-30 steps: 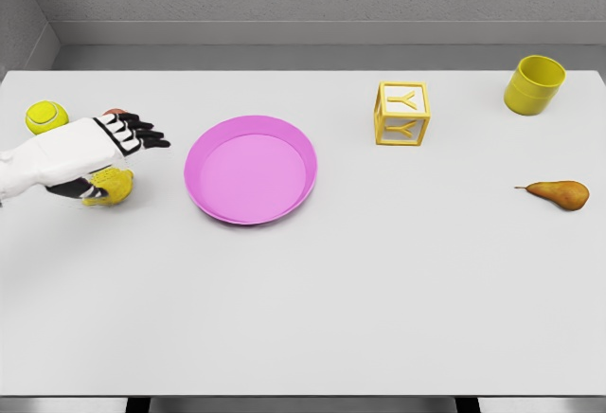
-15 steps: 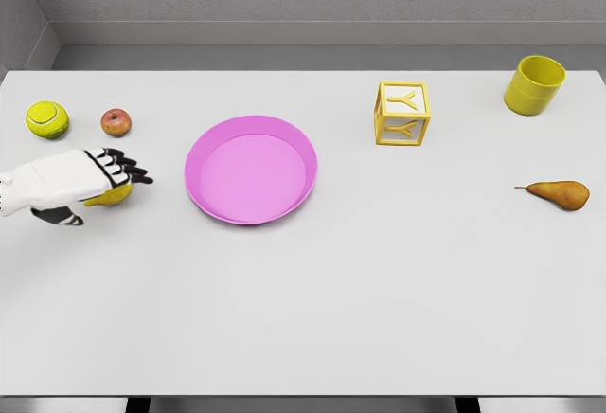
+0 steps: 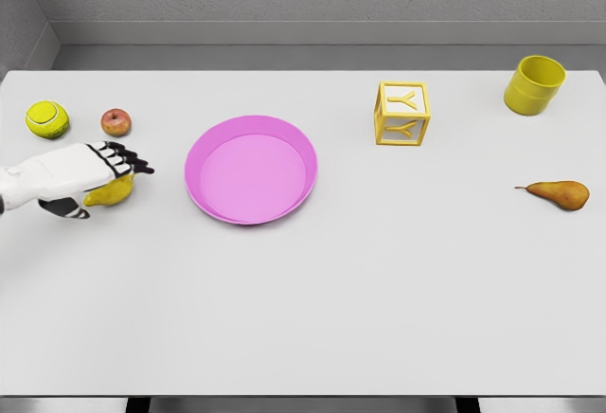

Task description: Put the lemon on the plate with left arm

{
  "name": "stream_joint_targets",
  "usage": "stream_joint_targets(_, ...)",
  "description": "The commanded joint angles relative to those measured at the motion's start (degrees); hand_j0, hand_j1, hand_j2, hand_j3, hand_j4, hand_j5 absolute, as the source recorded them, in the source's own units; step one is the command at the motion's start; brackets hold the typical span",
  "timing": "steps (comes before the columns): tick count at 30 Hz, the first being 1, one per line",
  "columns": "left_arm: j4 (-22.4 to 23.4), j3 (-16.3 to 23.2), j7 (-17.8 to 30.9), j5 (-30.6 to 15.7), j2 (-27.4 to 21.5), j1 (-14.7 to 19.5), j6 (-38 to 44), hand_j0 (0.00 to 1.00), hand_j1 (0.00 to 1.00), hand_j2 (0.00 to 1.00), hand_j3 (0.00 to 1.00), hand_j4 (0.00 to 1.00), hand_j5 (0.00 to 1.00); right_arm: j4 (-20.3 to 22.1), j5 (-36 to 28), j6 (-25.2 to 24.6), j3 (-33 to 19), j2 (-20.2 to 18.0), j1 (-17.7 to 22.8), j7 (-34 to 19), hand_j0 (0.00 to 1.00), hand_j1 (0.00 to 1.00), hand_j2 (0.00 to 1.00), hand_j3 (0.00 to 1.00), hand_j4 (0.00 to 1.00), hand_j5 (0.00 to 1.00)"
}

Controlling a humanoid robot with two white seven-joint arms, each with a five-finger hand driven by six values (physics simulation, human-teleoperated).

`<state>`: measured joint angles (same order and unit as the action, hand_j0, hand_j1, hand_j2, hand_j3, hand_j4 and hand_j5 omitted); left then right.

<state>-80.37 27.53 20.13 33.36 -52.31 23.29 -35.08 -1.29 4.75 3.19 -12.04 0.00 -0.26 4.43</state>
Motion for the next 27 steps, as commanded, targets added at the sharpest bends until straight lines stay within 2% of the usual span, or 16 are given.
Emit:
stream_joint_targets(1, 0.31, 0.16, -0.01, -0.23, 0.54, 0.00, 0.08, 1.00, 1.00, 1.00, 1.00, 1.00, 1.00, -0.03, -0.01, 0.06, 0.00, 0.00, 0.00, -0.04, 1.00, 1.00, 1.00, 1.00, 1.00, 1.00)
stream_joint_targets(6, 0.75, 0.33, 0.08, 1.18, 0.80, 0.00, 0.08, 1.00, 1.00, 1.00, 1.00, 1.00, 1.00, -0.03, -0.01, 0.06, 0.00, 0.00, 0.00, -0.04, 1.00, 1.00, 1.00, 1.00, 1.00, 1.00)
stream_joint_targets(8, 2.42, 0.33, 0.08, 1.88, 1.51, 0.09, 0.08, 1.00, 1.00, 1.00, 1.00, 1.00, 1.00, -0.03, -0.01, -0.02, 0.00, 0.00, 0.00, -0.04, 1.00, 1.00, 1.00, 1.00, 1.00, 1.00)
stream_joint_targets(19, 3.82, 0.24, 0.08, 2.32, 2.47, 0.70, 0.08, 1.00, 1.00, 1.00, 1.00, 1.00, 1.00, 0.06, -0.01, -0.02, 0.00, 0.00, 0.00, -0.04, 1.00, 1.00, 1.00, 1.00, 1.00, 1.00)
stream_joint_targets(21, 3.82, 0.07, -0.01, 4.34, 2.39, 0.88, 0.08, 0.88, 0.88, 0.88, 0.88, 0.88, 0.88, -0.03, -0.01, -0.02, 0.00, 0.00, 0.00, 0.05, 1.00, 1.00, 1.00, 1.00, 1.00, 1.00)
stream_joint_targets(27, 3.73, -0.55, -0.01, 3.73, 1.95, 0.97, 0.08, 0.85, 0.85, 0.85, 0.85, 0.85, 0.85, 0.06, -0.01, -0.02, 0.00, 0.00, 0.00, -0.04, 1.00, 1.00, 1.00, 1.00, 1.00, 1.00)
